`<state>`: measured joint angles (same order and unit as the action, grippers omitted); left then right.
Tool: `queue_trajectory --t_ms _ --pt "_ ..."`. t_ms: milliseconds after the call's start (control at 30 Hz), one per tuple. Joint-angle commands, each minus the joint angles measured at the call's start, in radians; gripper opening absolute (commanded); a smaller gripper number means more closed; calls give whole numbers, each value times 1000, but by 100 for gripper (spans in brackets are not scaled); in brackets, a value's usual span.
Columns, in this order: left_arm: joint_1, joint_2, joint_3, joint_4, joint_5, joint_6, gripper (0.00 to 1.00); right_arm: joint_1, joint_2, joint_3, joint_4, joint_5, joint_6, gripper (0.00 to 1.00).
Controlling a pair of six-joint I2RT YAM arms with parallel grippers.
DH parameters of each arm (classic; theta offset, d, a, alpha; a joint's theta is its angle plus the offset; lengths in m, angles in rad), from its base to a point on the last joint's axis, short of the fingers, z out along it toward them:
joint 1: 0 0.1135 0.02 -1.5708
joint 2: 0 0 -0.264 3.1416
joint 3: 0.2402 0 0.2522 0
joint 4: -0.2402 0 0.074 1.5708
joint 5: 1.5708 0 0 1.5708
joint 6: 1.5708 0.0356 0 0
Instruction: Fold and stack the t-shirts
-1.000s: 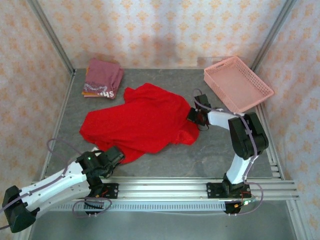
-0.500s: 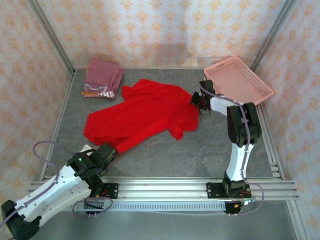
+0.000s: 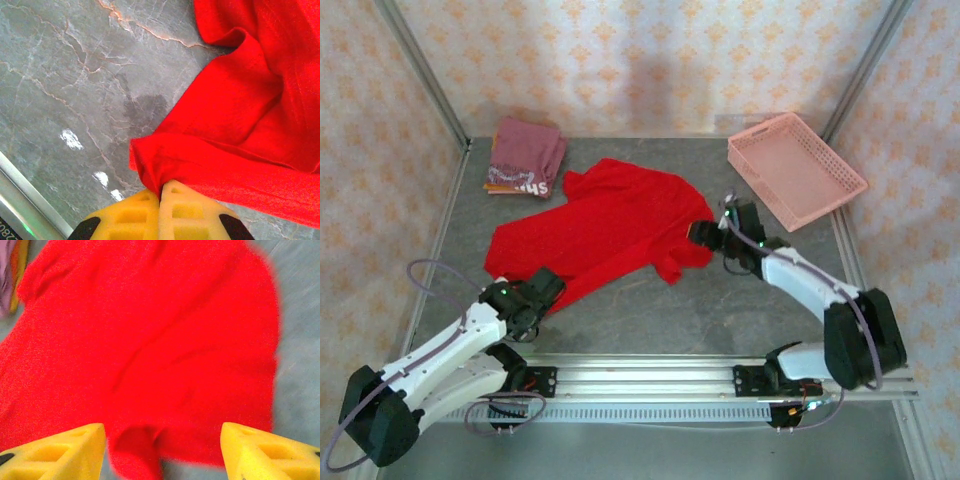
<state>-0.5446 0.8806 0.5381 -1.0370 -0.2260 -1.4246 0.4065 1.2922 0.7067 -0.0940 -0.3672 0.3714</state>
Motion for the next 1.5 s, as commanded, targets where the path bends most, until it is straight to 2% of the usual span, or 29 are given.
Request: queue_trajectory --t_ms 0,100,200,367,533,700,767,833,867,933,1033,1167,1267,1367,1467 --pt "21 13 23 12 -38 52 0 55 -58 -77 -42 15 76 62" --pt "34 20 22 22 -38 72 0 48 -26 -68 -81 60 204 58" --pt "45 26 26 29 -36 91 0 41 61 -14 -97 35 307 58" --pt "48 24 21 34 -32 95 0 41 170 10 89 -73 499 58" --pt "48 9 -4 45 -27 87 0 41 248 55 141 -93 526 58" --pt "49 -7 -19 41 -24 83 0 40 283 75 154 -61 530 72" --pt "49 -12 -26 43 -26 78 0 32 306 87 148 -54 533 75" --pt "50 -15 -29 46 -25 77 0 14 337 87 167 -66 551 68" --pt "49 -15 -27 46 -27 77 0 7 346 83 177 -73 560 61" --pt "51 -17 -21 38 -30 79 0 -11 343 66 200 -76 576 33" --pt "52 -27 -7 14 -47 82 0 -19 275 48 189 -57 540 0" --pt "51 -59 43 -11 -80 102 0 -17 98 9 183 -27 411 0" --pt "51 -63 138 -8 -123 175 0 -4 -100 -19 135 71 329 0" --pt "51 -3 309 -28 -181 296 0 11 -334 5 29 184 221 0" --pt "52 73 507 -49 -235 432 0 12 -502 56 -22 213 133 0"
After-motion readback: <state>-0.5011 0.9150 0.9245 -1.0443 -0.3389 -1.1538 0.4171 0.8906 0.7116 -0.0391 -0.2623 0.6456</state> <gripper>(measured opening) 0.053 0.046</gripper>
